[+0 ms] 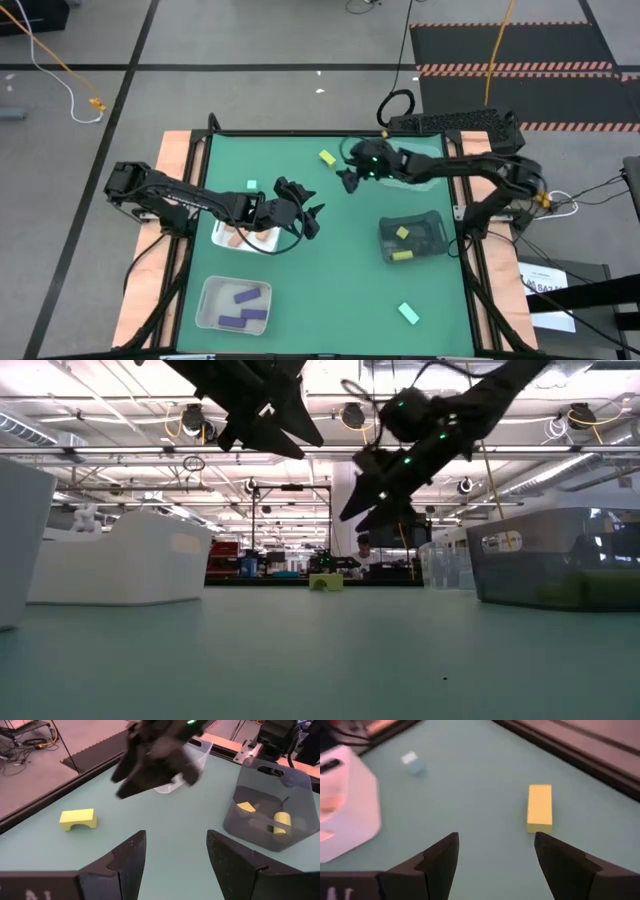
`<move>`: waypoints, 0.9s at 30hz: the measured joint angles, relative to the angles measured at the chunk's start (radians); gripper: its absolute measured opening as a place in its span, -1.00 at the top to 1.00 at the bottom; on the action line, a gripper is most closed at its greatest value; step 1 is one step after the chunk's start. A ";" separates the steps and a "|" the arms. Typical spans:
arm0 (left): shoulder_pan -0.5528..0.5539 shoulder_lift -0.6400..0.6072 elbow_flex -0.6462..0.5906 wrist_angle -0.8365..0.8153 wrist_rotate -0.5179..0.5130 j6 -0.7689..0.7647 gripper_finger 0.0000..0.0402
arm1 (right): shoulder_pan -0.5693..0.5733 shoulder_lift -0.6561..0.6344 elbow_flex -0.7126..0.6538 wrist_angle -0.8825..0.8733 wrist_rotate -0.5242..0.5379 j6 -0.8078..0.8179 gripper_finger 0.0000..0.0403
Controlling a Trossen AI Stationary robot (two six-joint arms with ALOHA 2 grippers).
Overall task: Sort & place blocks by color
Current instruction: Put the green block into the black bin
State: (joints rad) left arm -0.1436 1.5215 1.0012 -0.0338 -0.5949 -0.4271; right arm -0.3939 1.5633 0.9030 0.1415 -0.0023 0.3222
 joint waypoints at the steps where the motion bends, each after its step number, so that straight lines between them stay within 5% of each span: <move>1: 0.000 0.000 0.000 0.000 0.000 0.000 -0.04 | -0.009 0.028 0.025 -0.018 0.000 0.003 -0.26; 12: -0.002 0.000 0.000 -0.001 0.005 0.004 -0.04 | -0.068 0.273 0.278 -0.144 0.001 -0.080 -0.26; 27: -0.002 0.000 0.000 -0.044 0.014 0.014 -0.04 | -0.130 0.454 0.366 -0.139 0.001 -0.081 -0.26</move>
State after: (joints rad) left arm -0.1452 1.5215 1.0012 -0.0777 -0.5804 -0.4130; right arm -0.5236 2.0168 1.2691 0.0026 -0.0016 0.2411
